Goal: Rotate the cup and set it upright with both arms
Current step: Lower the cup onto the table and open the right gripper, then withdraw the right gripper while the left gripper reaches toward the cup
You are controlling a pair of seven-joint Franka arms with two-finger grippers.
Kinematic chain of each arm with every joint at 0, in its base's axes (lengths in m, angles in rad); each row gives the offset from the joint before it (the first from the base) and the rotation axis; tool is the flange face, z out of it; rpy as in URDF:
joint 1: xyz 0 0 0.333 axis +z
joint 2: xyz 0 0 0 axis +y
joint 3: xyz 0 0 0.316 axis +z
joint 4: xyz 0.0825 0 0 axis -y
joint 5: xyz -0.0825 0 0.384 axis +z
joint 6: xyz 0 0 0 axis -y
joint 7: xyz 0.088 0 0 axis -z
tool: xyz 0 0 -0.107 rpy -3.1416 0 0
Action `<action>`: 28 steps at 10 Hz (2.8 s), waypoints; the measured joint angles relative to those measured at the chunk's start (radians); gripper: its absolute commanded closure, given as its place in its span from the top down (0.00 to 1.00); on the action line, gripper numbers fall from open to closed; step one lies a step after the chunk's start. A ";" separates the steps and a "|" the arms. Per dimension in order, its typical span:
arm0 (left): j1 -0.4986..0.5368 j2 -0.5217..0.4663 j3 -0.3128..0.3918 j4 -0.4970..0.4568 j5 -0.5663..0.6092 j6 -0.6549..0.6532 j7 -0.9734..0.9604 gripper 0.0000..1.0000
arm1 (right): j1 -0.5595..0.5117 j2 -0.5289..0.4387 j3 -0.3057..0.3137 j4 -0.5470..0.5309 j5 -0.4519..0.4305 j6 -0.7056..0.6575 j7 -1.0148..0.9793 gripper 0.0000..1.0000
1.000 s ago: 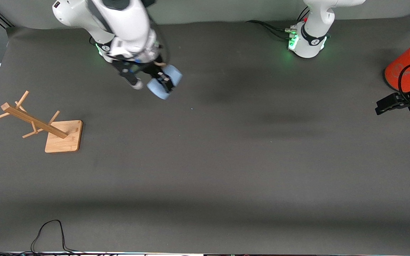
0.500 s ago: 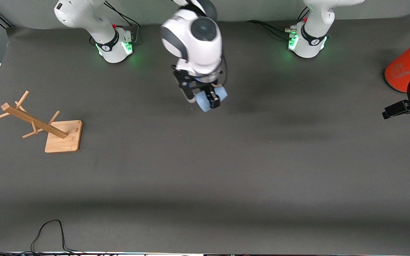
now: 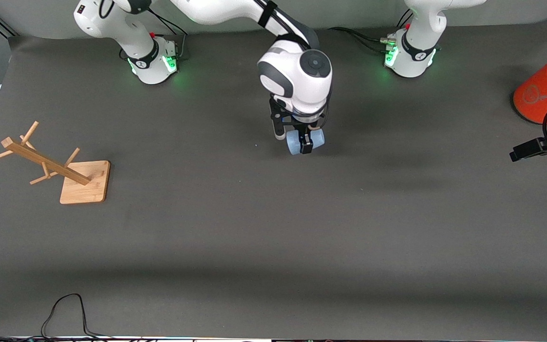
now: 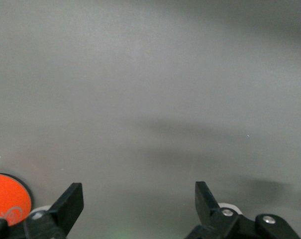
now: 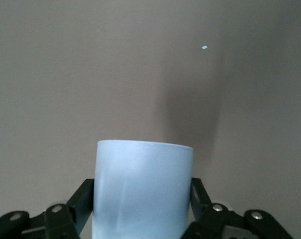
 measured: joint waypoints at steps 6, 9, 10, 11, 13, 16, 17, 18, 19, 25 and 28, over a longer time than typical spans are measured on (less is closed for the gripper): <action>0.001 0.001 -0.001 0.000 0.000 0.000 -0.002 1.00 | 0.001 0.165 -0.003 0.063 0.000 0.000 0.107 0.60; 0.001 0.002 -0.001 0.000 0.000 0.000 -0.005 1.00 | 0.000 0.181 -0.007 0.085 0.000 0.000 0.109 0.81; 0.001 0.002 -0.001 0.001 0.000 0.000 -0.005 1.00 | -0.001 0.183 -0.008 0.085 0.000 0.001 0.110 0.82; 0.001 0.002 -0.001 0.006 -0.001 0.000 -0.005 1.00 | -0.002 0.185 -0.008 0.086 0.000 0.002 0.112 0.93; 0.001 0.001 -0.002 0.027 0.001 -0.002 -0.005 1.00 | -0.004 0.189 -0.009 0.086 0.000 0.003 0.113 1.00; 0.002 0.002 -0.002 0.029 0.001 -0.002 -0.005 1.00 | -0.006 0.192 -0.010 0.088 0.000 0.005 0.114 1.00; 0.002 0.002 -0.002 0.029 0.001 -0.003 -0.005 1.00 | -0.006 0.192 -0.010 0.089 0.000 0.005 0.114 1.00; 0.002 0.004 -0.002 0.029 0.001 -0.003 -0.005 1.00 | -0.006 0.192 -0.010 0.091 0.000 0.005 0.114 1.00; 0.002 0.006 -0.002 0.029 0.001 -0.003 -0.005 1.00 | -0.007 0.192 -0.011 0.096 0.000 0.005 0.114 1.00; 0.001 0.013 -0.008 0.029 -0.002 -0.003 -0.005 1.00 | -0.053 0.012 -0.011 0.144 0.063 -0.201 -0.013 1.00; -0.045 0.046 -0.032 0.029 -0.061 0.002 -0.018 1.00 | -0.213 -0.197 0.035 0.093 0.072 -0.331 -0.348 1.00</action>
